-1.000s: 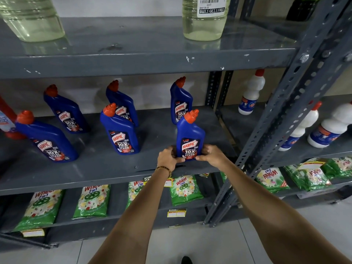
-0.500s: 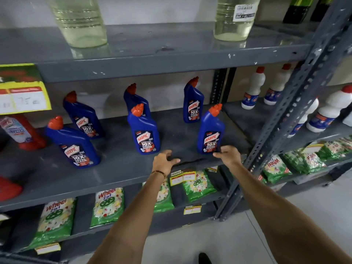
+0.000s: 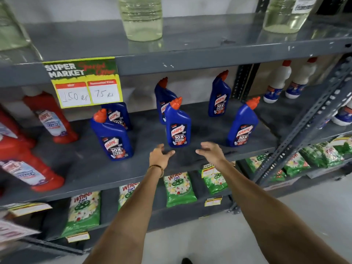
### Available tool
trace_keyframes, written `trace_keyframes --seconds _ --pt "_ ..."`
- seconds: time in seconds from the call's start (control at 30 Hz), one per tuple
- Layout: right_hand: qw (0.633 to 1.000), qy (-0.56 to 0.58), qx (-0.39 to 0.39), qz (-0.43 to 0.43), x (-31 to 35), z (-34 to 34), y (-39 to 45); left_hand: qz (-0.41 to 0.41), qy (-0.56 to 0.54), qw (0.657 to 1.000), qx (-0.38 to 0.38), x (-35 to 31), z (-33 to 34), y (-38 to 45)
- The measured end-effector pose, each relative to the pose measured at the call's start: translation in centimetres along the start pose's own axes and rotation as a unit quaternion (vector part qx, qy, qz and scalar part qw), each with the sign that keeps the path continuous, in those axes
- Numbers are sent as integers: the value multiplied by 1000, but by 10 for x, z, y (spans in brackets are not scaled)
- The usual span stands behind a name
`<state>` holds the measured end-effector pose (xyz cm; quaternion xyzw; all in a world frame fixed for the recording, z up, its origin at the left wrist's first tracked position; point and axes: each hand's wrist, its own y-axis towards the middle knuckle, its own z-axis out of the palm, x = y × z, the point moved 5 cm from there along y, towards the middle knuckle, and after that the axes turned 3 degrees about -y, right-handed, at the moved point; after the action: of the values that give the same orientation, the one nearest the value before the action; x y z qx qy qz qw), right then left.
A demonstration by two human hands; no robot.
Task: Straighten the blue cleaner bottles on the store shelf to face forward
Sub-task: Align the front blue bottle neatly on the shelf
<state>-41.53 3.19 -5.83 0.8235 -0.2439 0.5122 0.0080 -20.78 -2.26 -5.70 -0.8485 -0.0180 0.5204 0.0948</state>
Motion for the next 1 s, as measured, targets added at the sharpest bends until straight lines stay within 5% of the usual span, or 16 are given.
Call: trace_keyframes --seconds 0.4,1.0 --pt "992 -8 121 -30 30 28 48 18 -2 1000 23 -21 7 30" --pt "987 -19 147 -62 31 34 28 15 -42 999 14 -14 0 9"
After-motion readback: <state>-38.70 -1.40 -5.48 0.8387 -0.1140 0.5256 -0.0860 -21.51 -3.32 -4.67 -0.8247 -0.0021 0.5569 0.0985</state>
